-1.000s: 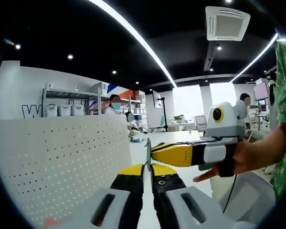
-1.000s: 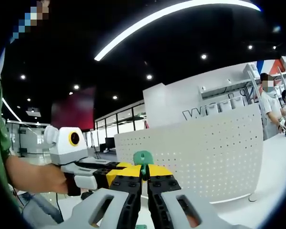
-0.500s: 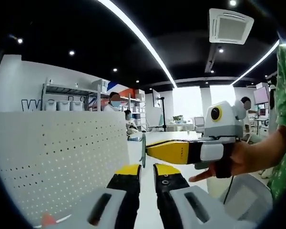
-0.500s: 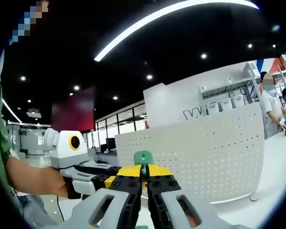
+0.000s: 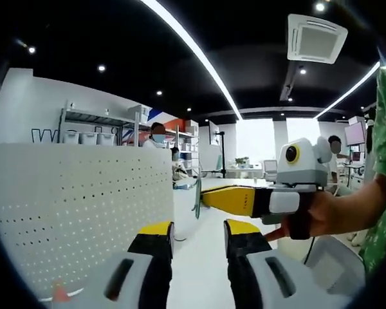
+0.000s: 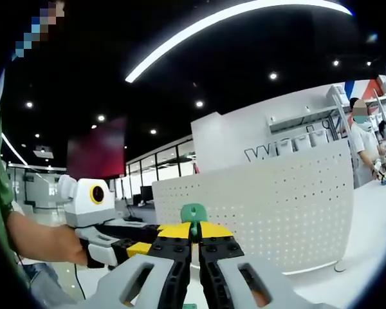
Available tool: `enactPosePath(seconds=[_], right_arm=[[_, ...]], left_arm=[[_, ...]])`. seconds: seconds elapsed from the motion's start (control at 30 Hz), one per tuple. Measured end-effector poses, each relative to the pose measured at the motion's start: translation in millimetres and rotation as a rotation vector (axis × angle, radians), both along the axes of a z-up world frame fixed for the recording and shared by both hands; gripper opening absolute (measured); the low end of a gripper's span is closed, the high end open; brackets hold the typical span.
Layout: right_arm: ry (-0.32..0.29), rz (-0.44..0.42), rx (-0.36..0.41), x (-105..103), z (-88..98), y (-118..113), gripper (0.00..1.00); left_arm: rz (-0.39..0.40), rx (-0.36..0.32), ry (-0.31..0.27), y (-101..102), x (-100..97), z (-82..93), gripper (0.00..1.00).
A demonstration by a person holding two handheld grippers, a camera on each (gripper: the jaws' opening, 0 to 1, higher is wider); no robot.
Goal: Insert the hook assembly into the mounting plate slot until the hook locks in place.
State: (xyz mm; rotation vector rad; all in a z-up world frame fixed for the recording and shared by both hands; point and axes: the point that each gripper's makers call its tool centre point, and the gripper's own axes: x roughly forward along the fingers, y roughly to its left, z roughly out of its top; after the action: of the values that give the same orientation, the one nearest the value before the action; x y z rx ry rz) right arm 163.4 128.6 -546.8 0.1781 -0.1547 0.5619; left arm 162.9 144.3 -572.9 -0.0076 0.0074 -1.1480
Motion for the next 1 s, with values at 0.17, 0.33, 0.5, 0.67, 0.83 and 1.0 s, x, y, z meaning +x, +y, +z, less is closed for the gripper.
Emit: enactPosePath(seconds=[0.17,0.33,0.5,0.67,0.83,1.0], right_arm=[[0.005,-0.008,-0.003,1,-1.6,-3,0.01],[0.014,-0.019,-0.01,6,-4.8,-5,0.01],[0.042,-0.049,-0.052,14,-14.4,-8,0.01],[0.066,-0.082,-0.089,21,-21.9,-11,0.01],[0.087,-0.143,-0.142,29,-28.0,-18,0.01],[0.091,-0.189,-0.187,36,-30.7,-20,0.01]], left_arm=[[0.001,-0.01,0.009,5,-0.6,-1.1,0.36],[-0.001,-0.013,0.024,9,-2.1,-4.7,0.41],[0.007,-0.017,0.047,13,-0.8,-9.9,0.46],[0.008,-0.014,0.06,14,-1.1,-13.5,0.49],[0.01,-0.018,0.066,14,-1.3,-13.6,0.51],[0.012,-0.021,0.071,14,-1.0,-14.0,0.52]])
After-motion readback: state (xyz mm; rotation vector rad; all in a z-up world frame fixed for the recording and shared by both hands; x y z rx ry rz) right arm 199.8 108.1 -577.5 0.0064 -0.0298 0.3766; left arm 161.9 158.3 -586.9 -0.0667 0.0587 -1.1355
